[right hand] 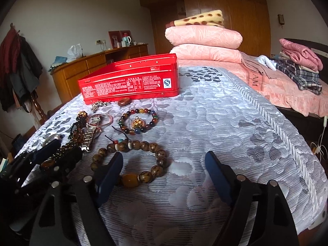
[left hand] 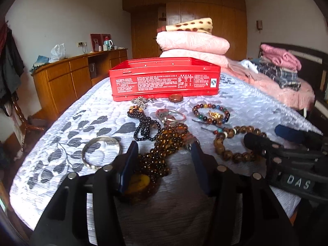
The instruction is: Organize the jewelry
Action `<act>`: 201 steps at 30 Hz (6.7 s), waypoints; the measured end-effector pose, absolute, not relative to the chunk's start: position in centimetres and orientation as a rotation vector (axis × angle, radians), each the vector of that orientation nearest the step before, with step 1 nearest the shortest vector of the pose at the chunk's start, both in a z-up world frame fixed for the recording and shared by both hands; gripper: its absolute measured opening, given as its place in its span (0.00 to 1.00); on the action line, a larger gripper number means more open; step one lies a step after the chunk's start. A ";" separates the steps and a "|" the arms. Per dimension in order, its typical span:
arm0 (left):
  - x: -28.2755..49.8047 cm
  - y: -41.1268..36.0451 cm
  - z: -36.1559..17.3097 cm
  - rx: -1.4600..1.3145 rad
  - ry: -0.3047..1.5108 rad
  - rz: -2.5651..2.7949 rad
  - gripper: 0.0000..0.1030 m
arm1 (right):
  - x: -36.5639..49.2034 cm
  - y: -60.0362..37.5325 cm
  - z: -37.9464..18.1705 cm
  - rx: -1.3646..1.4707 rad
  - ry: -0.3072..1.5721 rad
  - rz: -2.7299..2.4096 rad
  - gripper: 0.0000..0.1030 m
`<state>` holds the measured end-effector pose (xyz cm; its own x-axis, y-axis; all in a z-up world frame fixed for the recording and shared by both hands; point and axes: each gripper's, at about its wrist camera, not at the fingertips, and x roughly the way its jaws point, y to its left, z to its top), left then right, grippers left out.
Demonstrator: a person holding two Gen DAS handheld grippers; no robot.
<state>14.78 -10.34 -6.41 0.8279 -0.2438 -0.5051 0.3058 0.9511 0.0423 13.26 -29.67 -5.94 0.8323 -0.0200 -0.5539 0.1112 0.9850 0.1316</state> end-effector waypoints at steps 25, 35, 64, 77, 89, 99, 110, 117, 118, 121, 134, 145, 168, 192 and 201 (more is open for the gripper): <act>17.7 -8.5 -5.0 0.007 0.716 -0.365 0.23 | 15.4 -30.0 -5.3 0.210 0.709 0.008 0.14; 17.8 -9.8 -5.3 0.058 0.704 -0.346 0.20 | 15.9 -29.9 -5.4 0.185 0.712 0.007 0.11; 26.5 -8.8 7.3 -0.113 0.471 -0.465 0.03 | 24.4 -31.6 7.5 0.185 0.468 0.144 0.11; 36.9 -12.6 4.5 -0.115 0.594 -0.472 0.04 | 34.7 -33.5 4.7 0.285 0.557 0.199 0.11; 35.2 -10.3 4.0 -0.109 0.561 -0.365 0.51 | 33.1 -34.5 3.0 0.285 0.548 0.104 0.33; 26.0 -5.9 3.8 0.014 0.458 -0.196 0.79 | 24.3 -32.8 0.9 0.261 0.543 0.064 0.50; 21.1 -3.0 -0.2 0.055 0.557 -0.171 0.82 | 20.0 -31.7 -2.3 0.273 0.654 0.047 0.50; 19.4 -2.9 -2.5 0.070 0.590 -0.178 0.81 | 19.3 -31.5 -3.1 0.269 0.670 0.032 0.50; 19.4 -2.9 -2.9 0.074 0.601 -0.180 0.81 | 19.4 -31.5 -3.0 0.266 0.669 0.030 0.50; 19.5 -3.0 -3.4 0.070 0.616 -0.182 0.81 | 19.5 -31.3 -3.1 0.260 0.677 0.034 0.50; 20.2 -3.4 -4.7 -0.003 0.683 -0.229 0.67 | 19.7 -31.5 -3.4 0.284 0.688 0.049 0.50; 19.8 -4.2 -5.3 0.029 0.697 -0.186 0.53 | 19.9 -31.5 -3.5 0.288 0.698 0.050 0.50; 21.9 -4.3 -3.0 -0.014 0.648 -0.203 0.46 | 21.9 -28.2 -2.9 0.221 0.732 0.113 0.50; 24.1 -1.2 -2.8 -0.028 0.676 -0.175 0.46 | 25.5 -22.0 -4.2 0.124 0.856 0.195 0.52; 24.0 -1.2 -2.9 -0.026 0.670 -0.172 0.46 | 25.5 -21.8 -4.2 0.106 0.852 0.179 0.45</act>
